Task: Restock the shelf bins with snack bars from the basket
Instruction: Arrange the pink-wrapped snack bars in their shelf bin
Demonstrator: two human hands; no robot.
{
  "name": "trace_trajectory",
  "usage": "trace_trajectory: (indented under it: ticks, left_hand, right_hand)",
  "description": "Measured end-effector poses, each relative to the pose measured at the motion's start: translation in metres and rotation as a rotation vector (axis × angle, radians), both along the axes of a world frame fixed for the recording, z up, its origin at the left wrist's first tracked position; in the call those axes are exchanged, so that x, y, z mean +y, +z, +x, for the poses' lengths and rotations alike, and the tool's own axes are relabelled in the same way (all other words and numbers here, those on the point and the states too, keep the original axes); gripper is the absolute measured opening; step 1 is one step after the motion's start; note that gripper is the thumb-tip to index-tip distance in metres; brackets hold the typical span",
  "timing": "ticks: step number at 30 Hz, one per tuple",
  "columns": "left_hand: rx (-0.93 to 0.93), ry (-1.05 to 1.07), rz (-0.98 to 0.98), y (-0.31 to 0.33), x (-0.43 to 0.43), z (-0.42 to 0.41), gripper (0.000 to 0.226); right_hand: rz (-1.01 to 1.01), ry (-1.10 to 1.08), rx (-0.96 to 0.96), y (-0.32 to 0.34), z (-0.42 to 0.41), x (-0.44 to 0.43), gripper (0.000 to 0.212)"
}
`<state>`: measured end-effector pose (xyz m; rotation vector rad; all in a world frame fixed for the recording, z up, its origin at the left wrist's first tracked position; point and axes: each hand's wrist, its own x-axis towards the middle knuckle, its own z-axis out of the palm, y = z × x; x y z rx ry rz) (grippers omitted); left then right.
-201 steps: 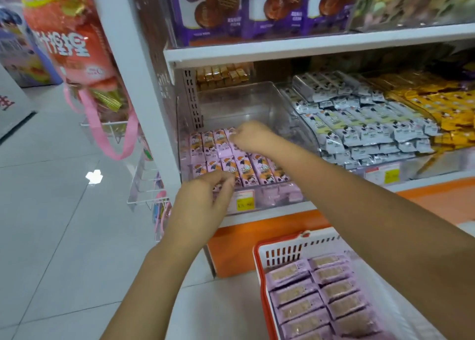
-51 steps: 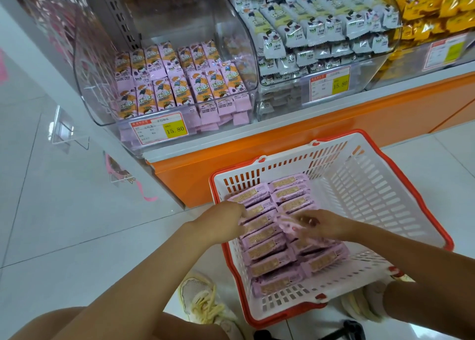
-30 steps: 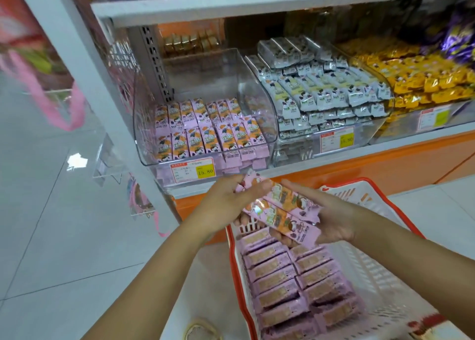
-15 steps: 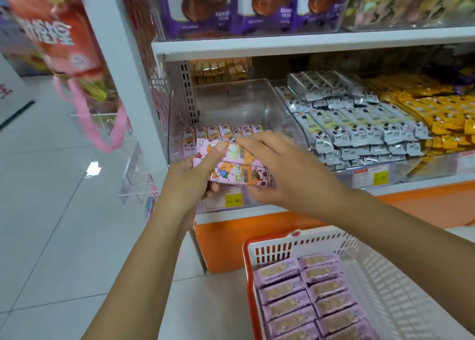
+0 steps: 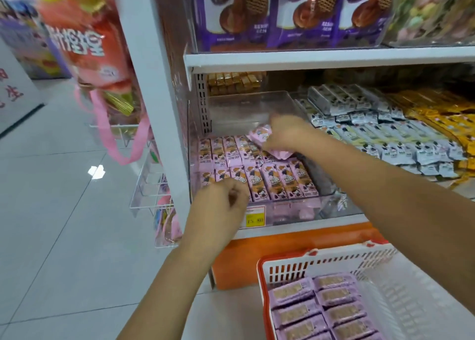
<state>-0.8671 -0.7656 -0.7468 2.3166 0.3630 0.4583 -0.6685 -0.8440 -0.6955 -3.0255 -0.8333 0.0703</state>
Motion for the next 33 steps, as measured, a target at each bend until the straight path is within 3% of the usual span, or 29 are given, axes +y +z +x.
trace_trajectory:
  ticks: [5,8,10,14,16,25,29,30,33]
  left_hand:
    - [0.008,-0.023,0.002,-0.001,0.003,-0.002,0.015]
    - [0.016,-0.062,0.038,-0.002,0.002,-0.005,0.017]
    - [0.003,-0.058,0.041,-0.003,0.001,-0.005,0.018]
    - [-0.036,-0.041,0.064,-0.004,-0.003,-0.007,0.018]
    - [-0.054,-0.036,0.068,-0.005,-0.006,-0.008,0.018]
    - [-0.124,-0.021,0.078,-0.007,-0.011,-0.011,0.02]
    - [-0.301,-0.097,0.096,-0.002,-0.023,-0.027,0.011]
    - [-0.308,-0.136,0.1,-0.004,-0.028,-0.03,0.013]
    - [-0.106,-0.267,0.144,-0.02,-0.042,-0.035,0.037]
  right_hand:
    - [0.047,-0.151,0.204,-0.022,0.015,0.021,0.069]
    - [0.175,-0.189,0.318,-0.029,0.015,0.022,0.041]
    - [0.25,-0.154,0.298,-0.033,0.011,0.019,0.04]
    - [0.369,-0.127,0.309,-0.04,0.006,0.002,0.071]
    - [0.343,-0.096,0.32,-0.042,0.003,-0.005,0.076]
    - [0.34,-0.048,0.173,-0.044,-0.014,-0.006,0.06]
    - [0.537,0.155,-0.054,-0.031,-0.05,-0.043,0.026]
    - [0.61,0.235,-0.13,-0.031,-0.062,-0.059,0.027]
    - [0.702,0.359,-0.158,-0.045,-0.101,-0.112,0.037]
